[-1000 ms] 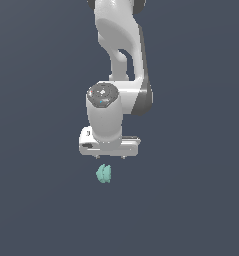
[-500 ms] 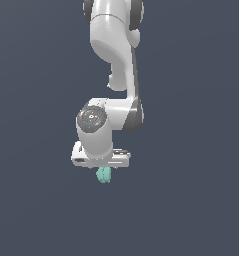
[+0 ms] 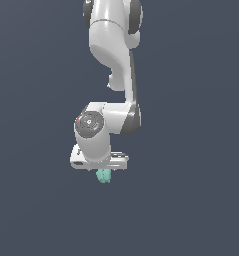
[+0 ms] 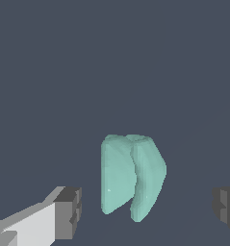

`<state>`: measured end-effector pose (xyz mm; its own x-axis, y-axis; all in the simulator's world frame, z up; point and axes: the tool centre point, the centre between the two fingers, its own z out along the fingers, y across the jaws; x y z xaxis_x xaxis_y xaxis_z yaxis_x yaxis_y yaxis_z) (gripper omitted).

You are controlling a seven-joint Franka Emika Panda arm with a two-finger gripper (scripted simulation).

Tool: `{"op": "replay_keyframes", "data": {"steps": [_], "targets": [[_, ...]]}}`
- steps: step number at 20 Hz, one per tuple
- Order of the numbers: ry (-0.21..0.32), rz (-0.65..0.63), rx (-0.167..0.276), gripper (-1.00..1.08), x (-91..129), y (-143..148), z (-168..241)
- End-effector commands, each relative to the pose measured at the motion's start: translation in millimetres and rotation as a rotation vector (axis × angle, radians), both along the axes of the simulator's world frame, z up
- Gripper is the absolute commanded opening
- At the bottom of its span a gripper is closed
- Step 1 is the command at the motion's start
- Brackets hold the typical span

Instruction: Pick up the object and move it to a goal position.

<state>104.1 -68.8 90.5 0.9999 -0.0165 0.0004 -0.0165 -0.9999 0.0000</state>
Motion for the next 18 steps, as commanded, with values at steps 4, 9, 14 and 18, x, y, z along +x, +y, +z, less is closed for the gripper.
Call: {"op": "replay_keyframes", "data": {"steps": [4, 9, 14, 18], "targets": [[0.001, 0.000, 0.000, 1.00, 0, 0, -18], [0.000, 0.001, 0.000, 1.00, -1, 0, -44], [0.000, 0.001, 0.000, 1.00, 0, 0, -50], [0.000, 0.001, 0.000, -1.00, 1, 0, -49]]}}
